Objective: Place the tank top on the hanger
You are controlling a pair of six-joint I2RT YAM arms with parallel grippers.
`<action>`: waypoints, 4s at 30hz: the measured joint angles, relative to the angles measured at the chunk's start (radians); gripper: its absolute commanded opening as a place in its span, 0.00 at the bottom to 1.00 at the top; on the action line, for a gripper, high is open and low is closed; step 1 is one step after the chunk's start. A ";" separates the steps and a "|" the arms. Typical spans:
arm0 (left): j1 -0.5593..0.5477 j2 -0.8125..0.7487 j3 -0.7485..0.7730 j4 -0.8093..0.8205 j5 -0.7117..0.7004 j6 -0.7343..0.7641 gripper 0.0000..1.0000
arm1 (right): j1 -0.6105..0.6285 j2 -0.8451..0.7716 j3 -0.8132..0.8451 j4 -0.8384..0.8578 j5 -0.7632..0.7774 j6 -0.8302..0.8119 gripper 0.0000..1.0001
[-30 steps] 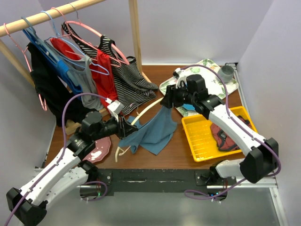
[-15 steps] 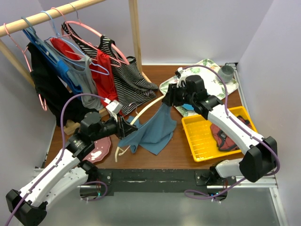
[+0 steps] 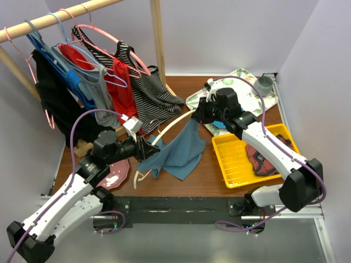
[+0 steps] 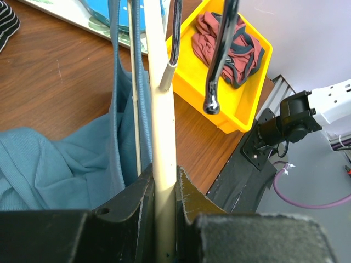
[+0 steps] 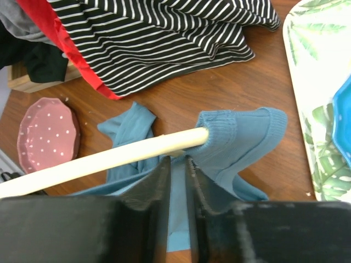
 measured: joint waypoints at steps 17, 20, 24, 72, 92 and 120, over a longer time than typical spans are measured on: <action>0.000 -0.009 0.000 -0.018 -0.005 0.008 0.00 | -0.012 0.013 -0.031 0.029 0.001 -0.008 0.00; 0.000 -0.006 0.000 -0.017 -0.012 0.007 0.00 | -0.016 0.013 -0.031 0.031 -0.031 -0.010 0.00; 0.000 0.002 0.000 -0.016 -0.018 0.007 0.00 | -0.016 0.013 -0.032 0.031 -0.061 -0.008 0.23; 0.018 0.037 -0.023 0.024 -0.028 0.037 0.00 | -0.059 0.092 0.166 -0.098 -0.113 -0.378 0.00; 0.022 0.045 -0.023 -0.008 0.019 0.063 0.00 | -0.098 0.066 0.227 -0.147 -0.286 -0.512 0.00; 0.034 0.187 0.346 -0.358 0.231 0.377 0.00 | -0.042 -0.042 0.400 -0.846 -0.408 -1.509 0.77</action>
